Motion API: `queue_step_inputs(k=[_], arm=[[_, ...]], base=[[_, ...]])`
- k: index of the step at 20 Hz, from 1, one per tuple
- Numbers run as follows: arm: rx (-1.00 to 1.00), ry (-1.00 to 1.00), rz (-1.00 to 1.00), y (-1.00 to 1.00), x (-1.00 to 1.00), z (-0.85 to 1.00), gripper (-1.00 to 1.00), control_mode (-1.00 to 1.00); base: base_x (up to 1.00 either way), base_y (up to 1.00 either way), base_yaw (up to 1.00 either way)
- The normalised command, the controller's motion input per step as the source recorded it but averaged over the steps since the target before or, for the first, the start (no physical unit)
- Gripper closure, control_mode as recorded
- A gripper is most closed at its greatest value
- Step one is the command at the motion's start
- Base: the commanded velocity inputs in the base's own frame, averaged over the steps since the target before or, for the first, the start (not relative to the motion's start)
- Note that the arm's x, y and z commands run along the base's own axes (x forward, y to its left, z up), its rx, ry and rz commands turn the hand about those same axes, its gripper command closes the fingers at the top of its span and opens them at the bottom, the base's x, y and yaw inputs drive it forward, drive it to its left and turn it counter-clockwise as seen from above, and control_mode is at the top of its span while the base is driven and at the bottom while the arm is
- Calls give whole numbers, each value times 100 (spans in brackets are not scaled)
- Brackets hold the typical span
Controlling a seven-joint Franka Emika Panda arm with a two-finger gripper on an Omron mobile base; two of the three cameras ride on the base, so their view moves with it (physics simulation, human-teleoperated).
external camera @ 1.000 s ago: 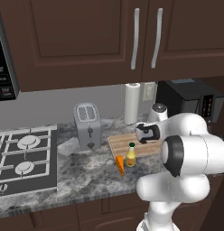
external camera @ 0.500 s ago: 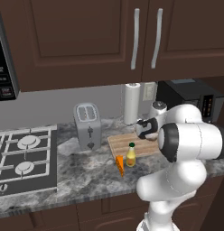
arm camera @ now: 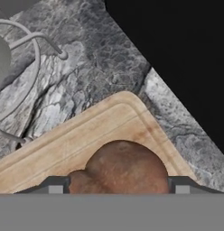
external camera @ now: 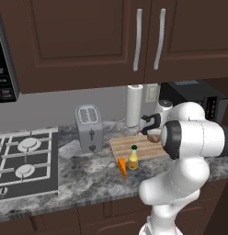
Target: Retrieve the reheated potato from the microwave, then place the potato, cheese, and condiment on the cutting board.
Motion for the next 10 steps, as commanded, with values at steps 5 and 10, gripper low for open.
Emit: queue_step_inputs(k=[5, 10], arm=[[1, 0, -4, 0, -18, -42, 100, -100], [0, 0, -5, 1, -19, -41, -100, -100]], base=[[0, 0, 0], [0, 0, 0]])
